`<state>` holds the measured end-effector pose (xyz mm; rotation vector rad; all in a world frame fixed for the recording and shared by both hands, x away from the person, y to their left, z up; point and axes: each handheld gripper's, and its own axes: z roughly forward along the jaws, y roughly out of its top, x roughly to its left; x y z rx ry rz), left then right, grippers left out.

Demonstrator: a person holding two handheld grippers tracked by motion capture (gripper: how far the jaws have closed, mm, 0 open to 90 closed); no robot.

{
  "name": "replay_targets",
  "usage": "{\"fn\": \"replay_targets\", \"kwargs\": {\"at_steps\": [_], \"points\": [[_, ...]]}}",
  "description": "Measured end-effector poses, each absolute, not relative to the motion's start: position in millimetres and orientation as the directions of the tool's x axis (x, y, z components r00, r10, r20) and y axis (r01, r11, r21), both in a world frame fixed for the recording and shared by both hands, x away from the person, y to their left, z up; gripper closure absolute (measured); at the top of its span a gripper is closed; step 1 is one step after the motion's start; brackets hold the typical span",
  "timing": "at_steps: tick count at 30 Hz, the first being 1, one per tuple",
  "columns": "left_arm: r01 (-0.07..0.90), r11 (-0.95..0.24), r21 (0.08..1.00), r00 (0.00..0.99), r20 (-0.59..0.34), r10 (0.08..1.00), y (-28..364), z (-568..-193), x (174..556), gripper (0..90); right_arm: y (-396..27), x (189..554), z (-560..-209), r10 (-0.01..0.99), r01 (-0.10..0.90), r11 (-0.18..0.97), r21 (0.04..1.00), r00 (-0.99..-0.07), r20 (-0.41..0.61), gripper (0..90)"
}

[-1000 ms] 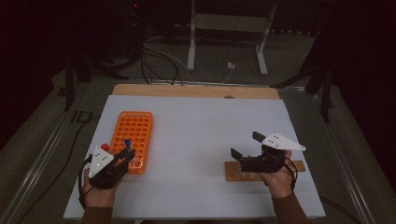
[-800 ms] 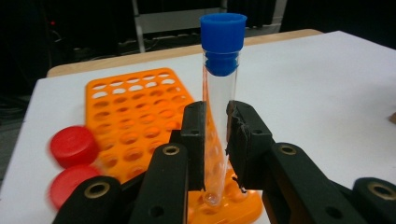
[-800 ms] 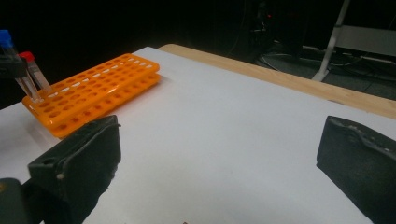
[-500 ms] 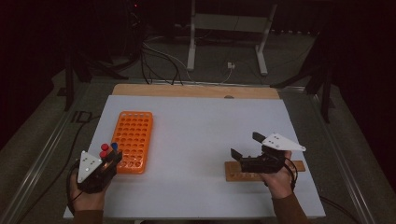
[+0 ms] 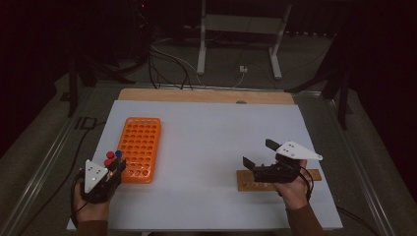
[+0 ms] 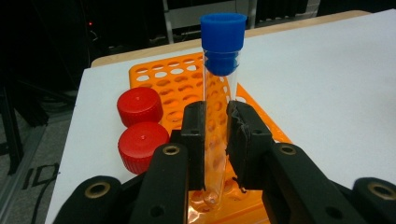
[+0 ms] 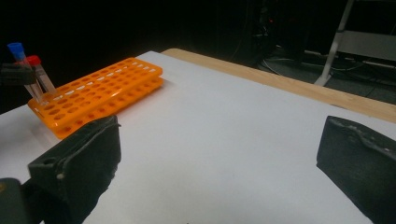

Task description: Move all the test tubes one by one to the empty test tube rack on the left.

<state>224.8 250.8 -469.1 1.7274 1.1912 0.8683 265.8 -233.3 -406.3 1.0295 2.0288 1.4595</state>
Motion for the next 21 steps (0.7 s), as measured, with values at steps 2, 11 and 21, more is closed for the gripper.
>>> {"fn": "replay_targets", "kwargs": {"at_steps": [2,11,21], "points": [[0.37,-0.194,0.908,0.307,0.078,0.949,251,-471,225,77.2,-233,266,-406,0.774,0.314,0.169,0.934,-0.63,0.071,0.3],[0.444,-0.185,0.877,0.275,0.063,0.959,250,-478,221,77.0,-234,264,-408,0.771,0.312,0.167,0.935,-0.633,0.073,0.3],[0.513,-0.175,0.84,0.24,0.056,0.969,245,-485,225,77.3,-233,264,-409,0.765,0.312,0.17,0.935,-0.639,0.074,0.3]]}}
